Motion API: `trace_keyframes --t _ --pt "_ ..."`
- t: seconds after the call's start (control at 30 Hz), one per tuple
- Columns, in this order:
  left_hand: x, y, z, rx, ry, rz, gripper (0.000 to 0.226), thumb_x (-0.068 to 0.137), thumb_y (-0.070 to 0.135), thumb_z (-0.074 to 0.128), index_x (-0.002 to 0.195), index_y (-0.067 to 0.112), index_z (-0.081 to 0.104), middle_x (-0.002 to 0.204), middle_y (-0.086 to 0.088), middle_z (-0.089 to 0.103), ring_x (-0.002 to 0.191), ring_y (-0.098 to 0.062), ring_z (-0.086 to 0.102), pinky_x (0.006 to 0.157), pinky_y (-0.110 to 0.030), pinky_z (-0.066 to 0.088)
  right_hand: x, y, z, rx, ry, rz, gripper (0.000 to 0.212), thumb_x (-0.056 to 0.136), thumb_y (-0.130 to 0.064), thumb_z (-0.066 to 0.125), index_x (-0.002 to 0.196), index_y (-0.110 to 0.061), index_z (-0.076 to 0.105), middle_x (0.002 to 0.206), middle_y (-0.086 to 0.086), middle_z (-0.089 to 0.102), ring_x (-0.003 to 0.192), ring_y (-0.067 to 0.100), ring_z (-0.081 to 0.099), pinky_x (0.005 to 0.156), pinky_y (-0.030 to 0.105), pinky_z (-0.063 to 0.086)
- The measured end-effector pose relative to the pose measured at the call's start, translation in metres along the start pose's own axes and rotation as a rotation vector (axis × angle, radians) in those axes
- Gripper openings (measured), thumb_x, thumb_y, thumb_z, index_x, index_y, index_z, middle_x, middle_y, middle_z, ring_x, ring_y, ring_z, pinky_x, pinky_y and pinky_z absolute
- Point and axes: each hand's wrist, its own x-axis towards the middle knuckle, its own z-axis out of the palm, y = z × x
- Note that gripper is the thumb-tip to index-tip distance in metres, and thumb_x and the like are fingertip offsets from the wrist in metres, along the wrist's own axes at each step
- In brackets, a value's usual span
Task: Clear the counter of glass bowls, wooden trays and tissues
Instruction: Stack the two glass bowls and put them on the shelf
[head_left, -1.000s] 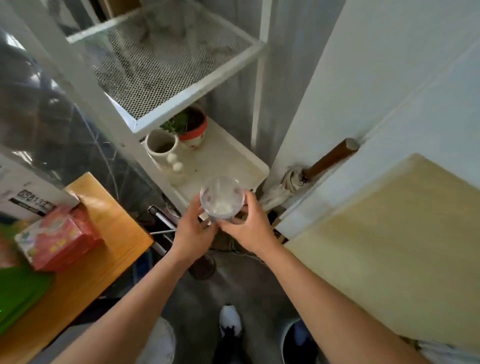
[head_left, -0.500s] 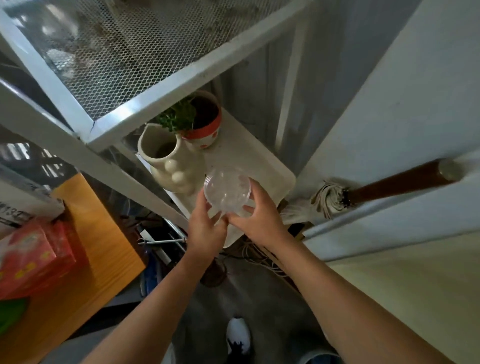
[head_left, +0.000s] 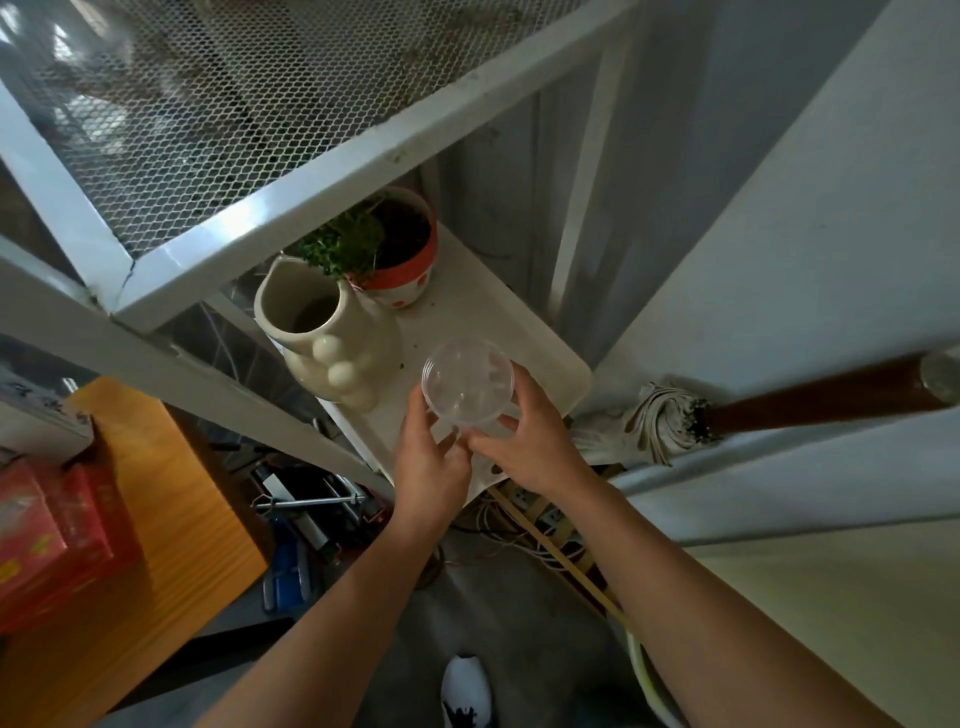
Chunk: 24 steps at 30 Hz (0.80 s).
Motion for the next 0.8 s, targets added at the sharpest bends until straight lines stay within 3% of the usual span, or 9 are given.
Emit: trace_keyframes --t 0.23,0.33,0.5,0.6,0.7,0.8 --pt "-0.006 0.004 0.002 0.0 0.018 -0.011 0.076 0.085 -0.007 0.059 0.145 0.037 0.038 0.127 0.032 0.054 0.12 0.014 0.049 0.081 -0.007 0.049 -0.005 0.001 0.007 0.015 0.021 0.031 0.081 0.076 -0.017 0.08 0.137 -0.046 0.034 0.126 -0.031 0.043 0.116 -0.006 0.046 0.078 -0.002 0.04" --pt "-0.006 0.005 0.001 0.028 0.018 -0.002 0.078 0.086 -0.006 0.058 0.146 0.038 0.036 0.129 0.026 0.054 0.12 0.015 0.048 0.08 -0.007 0.05 -0.004 0.003 0.009 0.017 0.037 0.045 0.082 0.078 -0.019 0.079 0.141 -0.041 0.033 0.133 -0.022 0.045 0.122 -0.005 0.044 0.085 0.003 0.039" --pt "-0.011 0.004 0.003 0.081 0.028 0.008 0.081 0.085 -0.006 0.058 0.147 0.04 0.033 0.13 0.024 0.053 0.121 0.009 0.05 0.089 -0.008 0.048 -0.005 0.007 0.013 0.022 0.027 0.058 0.08 0.081 -0.017 0.078 0.142 -0.039 0.031 0.122 -0.034 0.043 0.111 -0.025 0.042 0.083 -0.002 0.04" --pt "-0.011 0.002 0.005 0.092 0.042 0.011 0.083 0.084 -0.005 0.058 0.147 0.042 0.031 0.128 0.026 0.052 0.119 0.012 0.05 0.084 -0.002 0.043 -0.004 0.011 0.015 0.03 0.04 0.063 0.081 0.082 -0.019 0.077 0.144 -0.038 0.029 0.126 -0.027 0.045 0.116 -0.01 0.048 0.084 0.002 0.043" --pt "-0.01 -0.002 0.001 0.113 0.038 -0.016 0.08 0.086 -0.001 0.061 0.148 0.038 0.03 0.133 0.023 0.05 0.123 -0.001 0.051 0.084 -0.011 0.048 -0.004 0.011 0.013 0.031 0.032 0.081 0.087 0.077 -0.025 0.079 0.145 -0.042 0.026 0.125 -0.03 0.043 0.115 -0.008 0.045 0.086 0.008 0.042" --pt "-0.013 -0.002 -0.007 0.231 0.048 -0.072 0.075 0.09 0.014 0.069 0.152 0.024 0.029 0.147 0.0 0.046 0.123 -0.017 0.055 0.084 -0.019 0.047 -0.011 0.009 0.006 0.019 0.046 0.111 0.09 0.075 -0.031 0.081 0.145 -0.043 0.026 0.128 -0.025 0.042 0.112 -0.012 0.044 0.08 0.007 0.04"
